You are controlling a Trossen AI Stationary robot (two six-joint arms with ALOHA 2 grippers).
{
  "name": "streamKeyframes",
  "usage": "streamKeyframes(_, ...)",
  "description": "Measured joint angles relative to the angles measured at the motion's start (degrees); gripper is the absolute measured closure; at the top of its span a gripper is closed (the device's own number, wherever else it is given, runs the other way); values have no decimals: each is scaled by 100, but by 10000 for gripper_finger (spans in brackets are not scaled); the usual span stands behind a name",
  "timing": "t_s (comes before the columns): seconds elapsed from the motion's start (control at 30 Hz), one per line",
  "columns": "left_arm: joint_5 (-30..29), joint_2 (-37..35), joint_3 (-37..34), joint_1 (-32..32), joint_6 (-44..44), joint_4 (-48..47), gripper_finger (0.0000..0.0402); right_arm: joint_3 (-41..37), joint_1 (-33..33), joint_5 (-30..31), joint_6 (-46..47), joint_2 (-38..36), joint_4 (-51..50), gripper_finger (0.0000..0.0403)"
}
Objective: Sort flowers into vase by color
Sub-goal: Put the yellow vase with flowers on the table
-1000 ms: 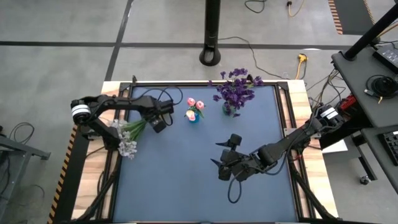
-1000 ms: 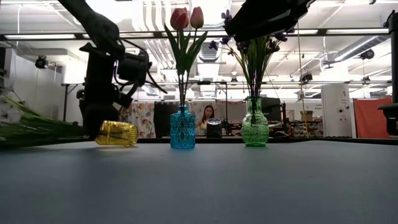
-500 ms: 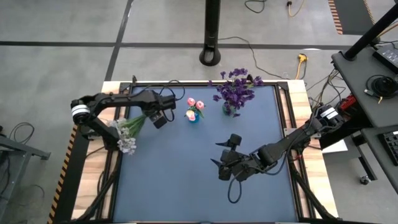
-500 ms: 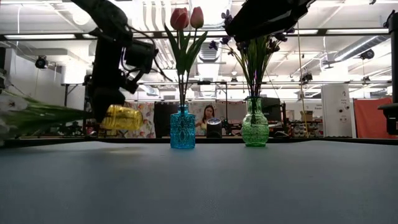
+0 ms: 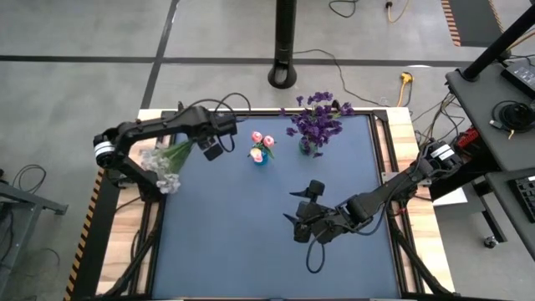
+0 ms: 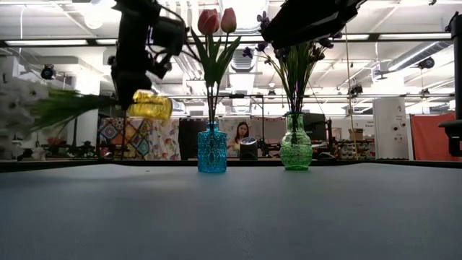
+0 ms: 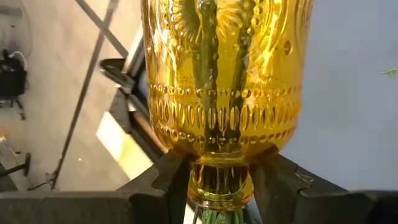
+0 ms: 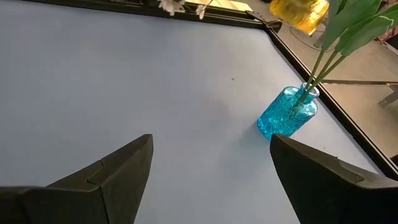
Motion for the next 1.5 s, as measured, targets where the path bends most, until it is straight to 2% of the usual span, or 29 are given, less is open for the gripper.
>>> streamKeyframes(0.47,-209,-37,1594,-3,377,-1251,276,0,0,0,0,0,-2,87)
streamKeyframes(0.63,-86,-42,1970,-3,612,-1248,276,0,1,0,1,0,-1,87)
streamKeyframes(1.17,-160,-37,2465,-5,931,-1140,276,0,2,0,2,0,4,87)
streamKeyframes(1.5,-21,30,2309,-10,881,-1202,291,0,1,0,2,0,2,87)
